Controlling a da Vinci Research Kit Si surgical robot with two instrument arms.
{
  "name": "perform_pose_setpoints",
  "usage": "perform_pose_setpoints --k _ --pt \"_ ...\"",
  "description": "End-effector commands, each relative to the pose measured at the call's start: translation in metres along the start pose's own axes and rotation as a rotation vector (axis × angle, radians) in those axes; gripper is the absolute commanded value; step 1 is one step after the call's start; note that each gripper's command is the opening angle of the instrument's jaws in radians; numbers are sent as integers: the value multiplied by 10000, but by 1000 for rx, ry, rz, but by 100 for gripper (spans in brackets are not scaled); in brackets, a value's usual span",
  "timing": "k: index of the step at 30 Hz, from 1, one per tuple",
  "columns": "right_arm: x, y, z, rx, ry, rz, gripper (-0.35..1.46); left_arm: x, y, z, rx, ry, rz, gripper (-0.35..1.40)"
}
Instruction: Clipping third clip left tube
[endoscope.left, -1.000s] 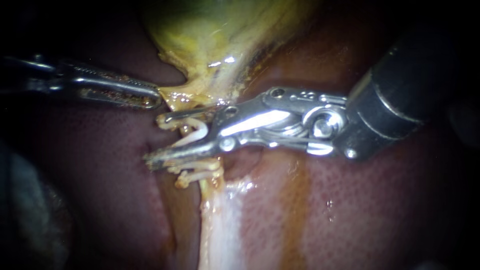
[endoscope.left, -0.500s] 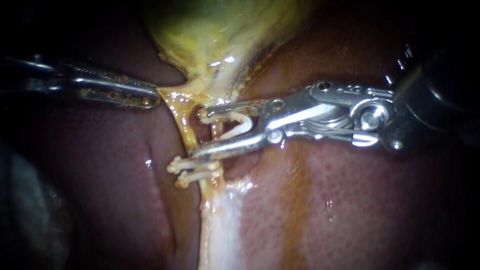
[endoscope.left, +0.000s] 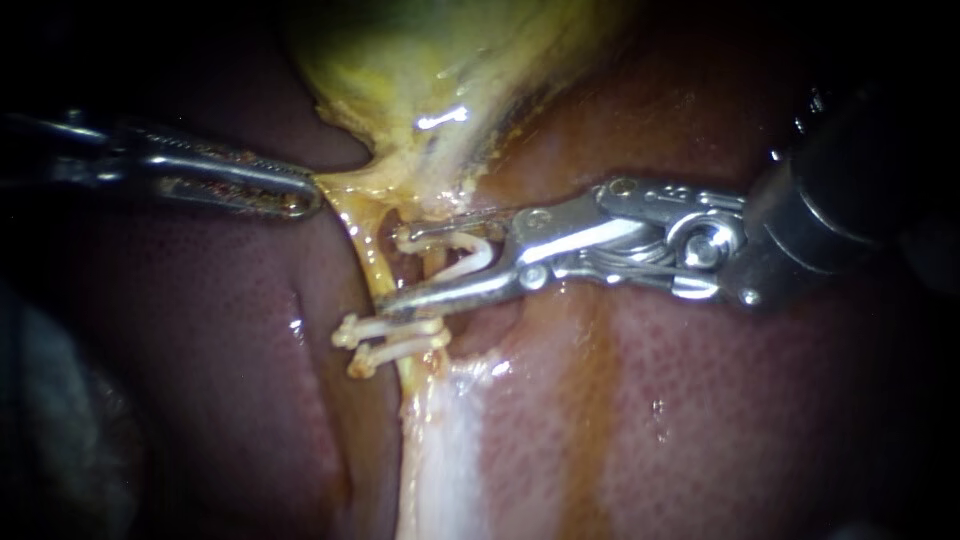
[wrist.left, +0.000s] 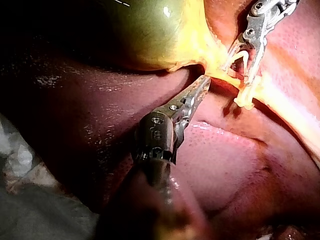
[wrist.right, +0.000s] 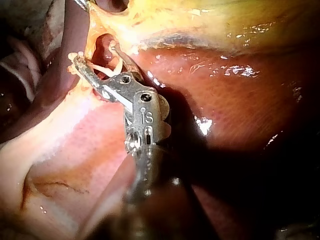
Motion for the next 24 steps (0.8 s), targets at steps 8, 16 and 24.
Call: perform_pose_setpoints --k 8,16,24 --pt "4 4 15 15 43 39 45 0 0 0 0 0 0 -35" --pt "15 -5 41 34 92 71 48 0 0 1 1 0 0 -35" --pt "22 -19 55 52 120 78 49 0 0 2 1 0 0 -35"
